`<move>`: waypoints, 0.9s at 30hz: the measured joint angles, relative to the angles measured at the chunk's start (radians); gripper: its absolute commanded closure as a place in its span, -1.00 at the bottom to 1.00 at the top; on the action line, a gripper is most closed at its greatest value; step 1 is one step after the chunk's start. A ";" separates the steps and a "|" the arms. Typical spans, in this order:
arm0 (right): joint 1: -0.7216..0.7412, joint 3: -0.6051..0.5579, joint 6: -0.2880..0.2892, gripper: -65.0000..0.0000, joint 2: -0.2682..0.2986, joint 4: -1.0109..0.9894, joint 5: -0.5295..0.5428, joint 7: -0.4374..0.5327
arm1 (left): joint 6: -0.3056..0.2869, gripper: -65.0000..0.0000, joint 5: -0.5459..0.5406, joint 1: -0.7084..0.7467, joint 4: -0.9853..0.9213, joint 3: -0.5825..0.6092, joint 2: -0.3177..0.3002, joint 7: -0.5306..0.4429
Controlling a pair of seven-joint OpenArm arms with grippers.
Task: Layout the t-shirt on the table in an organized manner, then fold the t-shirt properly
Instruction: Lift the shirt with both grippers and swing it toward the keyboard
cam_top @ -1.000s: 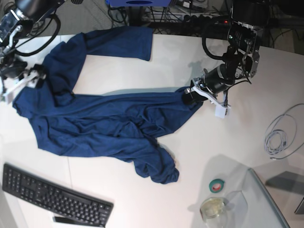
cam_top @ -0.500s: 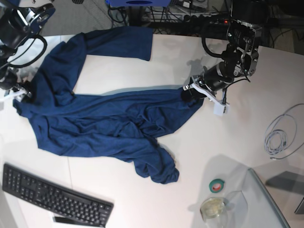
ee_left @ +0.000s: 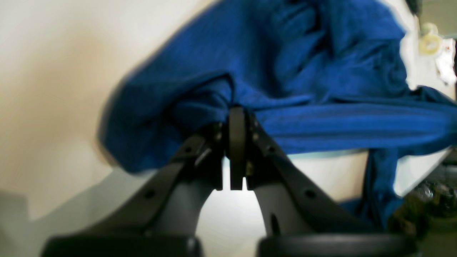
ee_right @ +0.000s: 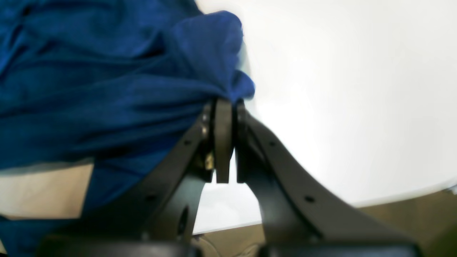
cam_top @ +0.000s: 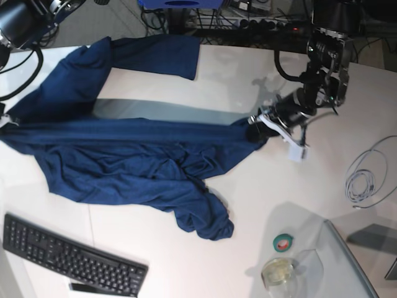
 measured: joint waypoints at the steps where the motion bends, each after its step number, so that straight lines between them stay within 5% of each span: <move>1: 0.002 -0.011 0.003 1.00 0.003 0.044 -0.002 -0.020 | 0.021 1.00 0.001 -0.003 0.040 -0.001 -0.008 -0.005; 7: 0.050 -0.134 0.033 1.00 0.014 0.145 -0.010 -0.030 | 0.109 1.00 0.005 -0.044 0.237 0.010 -0.058 0.003; 12: 0.128 -0.185 0.037 1.00 0.052 0.159 -0.002 -0.029 | 0.125 1.00 -0.005 -0.094 0.308 0.011 -0.068 -0.008; 16: 0.038 -0.180 0.037 1.00 0.047 0.247 0.002 -0.036 | 0.127 1.00 -0.002 0.004 0.373 0.004 -0.119 0.000; 22: -0.085 -0.183 0.039 1.00 0.042 0.252 -0.002 0.166 | 0.114 1.00 -0.006 0.093 0.508 -0.029 -0.159 0.010; 27: -0.068 -0.184 0.047 1.00 0.069 0.254 0.007 0.244 | 0.131 1.00 -0.002 0.035 0.557 -0.138 -0.169 0.012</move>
